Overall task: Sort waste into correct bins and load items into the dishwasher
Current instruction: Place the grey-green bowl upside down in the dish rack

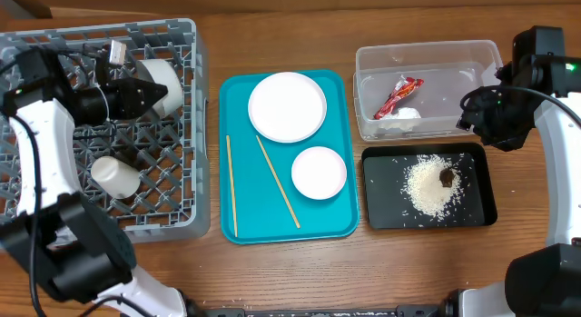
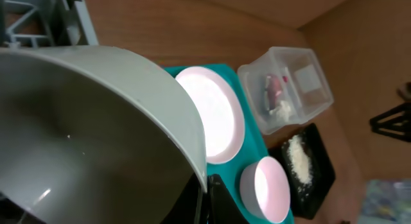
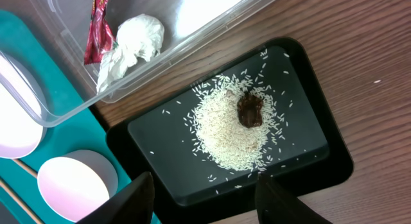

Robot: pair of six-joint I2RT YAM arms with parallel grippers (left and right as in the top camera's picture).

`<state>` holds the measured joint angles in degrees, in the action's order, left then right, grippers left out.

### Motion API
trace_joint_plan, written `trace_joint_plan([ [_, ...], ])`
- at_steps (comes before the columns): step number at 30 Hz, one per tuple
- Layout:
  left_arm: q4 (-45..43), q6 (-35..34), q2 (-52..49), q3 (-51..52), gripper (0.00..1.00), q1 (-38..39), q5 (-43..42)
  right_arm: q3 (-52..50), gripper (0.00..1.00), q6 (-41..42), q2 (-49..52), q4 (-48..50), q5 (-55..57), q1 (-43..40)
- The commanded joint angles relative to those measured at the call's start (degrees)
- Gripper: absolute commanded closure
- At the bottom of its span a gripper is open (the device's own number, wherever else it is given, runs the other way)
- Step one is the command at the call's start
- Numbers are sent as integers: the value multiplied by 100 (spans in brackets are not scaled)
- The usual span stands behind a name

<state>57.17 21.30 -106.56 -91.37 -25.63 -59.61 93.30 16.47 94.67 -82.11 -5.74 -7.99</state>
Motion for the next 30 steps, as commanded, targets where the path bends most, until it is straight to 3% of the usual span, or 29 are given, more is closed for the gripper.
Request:
trace_joint_plan([
  [1,-79,278,-374,-50,96,-127,-903,52,47,-24,-120,-2,13,4],
  [10,46,299,-922,-50,96,-660,-890,52,48,-24,-120,-55,13,4],
  [19,581,315,-938,-28,95,-859,-151,52,47,-24,-120,-55,13,4],
  [21,726,313,-920,-31,76,-920,-151,52,48,-26,-120,-57,13,4],
  [22,833,313,-896,-31,58,-957,-144,52,47,-28,-120,-57,13,4],
  [27,1056,164,-588,-35,34,-1327,-146,52,48,-46,-120,-118,15,4],
  [30,1073,140,-197,-35,31,-1401,-144,52,47,-44,-120,-138,15,2],
])
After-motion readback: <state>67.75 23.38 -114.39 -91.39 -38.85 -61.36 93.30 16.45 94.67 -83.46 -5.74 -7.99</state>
